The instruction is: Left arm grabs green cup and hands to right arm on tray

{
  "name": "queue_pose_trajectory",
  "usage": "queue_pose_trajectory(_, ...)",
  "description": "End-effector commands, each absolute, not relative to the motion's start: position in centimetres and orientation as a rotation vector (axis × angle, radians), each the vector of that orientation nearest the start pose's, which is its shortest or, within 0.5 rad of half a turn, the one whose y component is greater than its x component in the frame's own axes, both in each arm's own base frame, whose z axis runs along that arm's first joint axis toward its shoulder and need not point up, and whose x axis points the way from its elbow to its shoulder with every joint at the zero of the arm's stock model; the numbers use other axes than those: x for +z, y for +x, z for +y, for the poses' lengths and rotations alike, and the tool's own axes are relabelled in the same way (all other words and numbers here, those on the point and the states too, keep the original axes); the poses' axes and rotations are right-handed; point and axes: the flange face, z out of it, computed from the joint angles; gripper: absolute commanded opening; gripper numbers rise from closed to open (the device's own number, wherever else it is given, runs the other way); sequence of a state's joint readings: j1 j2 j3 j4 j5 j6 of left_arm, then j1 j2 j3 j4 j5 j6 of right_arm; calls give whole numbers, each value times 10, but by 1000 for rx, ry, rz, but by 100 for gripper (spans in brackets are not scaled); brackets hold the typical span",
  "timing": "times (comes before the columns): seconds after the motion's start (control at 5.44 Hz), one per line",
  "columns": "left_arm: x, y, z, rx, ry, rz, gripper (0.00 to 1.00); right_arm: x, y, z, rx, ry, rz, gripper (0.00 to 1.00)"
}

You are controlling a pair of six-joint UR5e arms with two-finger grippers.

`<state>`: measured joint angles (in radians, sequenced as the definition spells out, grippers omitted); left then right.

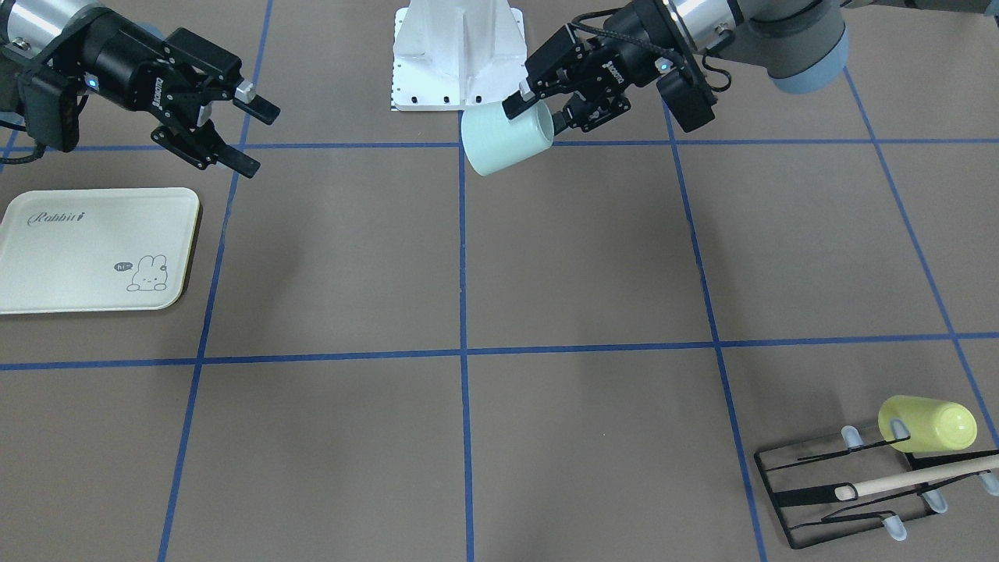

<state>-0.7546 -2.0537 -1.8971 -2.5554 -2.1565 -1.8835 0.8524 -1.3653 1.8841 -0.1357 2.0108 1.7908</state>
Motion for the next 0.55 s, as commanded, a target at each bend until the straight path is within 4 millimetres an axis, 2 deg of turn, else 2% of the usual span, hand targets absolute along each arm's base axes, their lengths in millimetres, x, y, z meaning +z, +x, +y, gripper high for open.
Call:
queue_pose_trajectory(0.0, 118, 326, -405, -254, -148, 1848, 0, 247, -261, -376, 242, 320, -2147, 97)
queue_pose_trajectory(0.37, 107, 317, -397, -285, -269, 1935, 0, 230, -282, -340, 199, 279, -2287, 96)
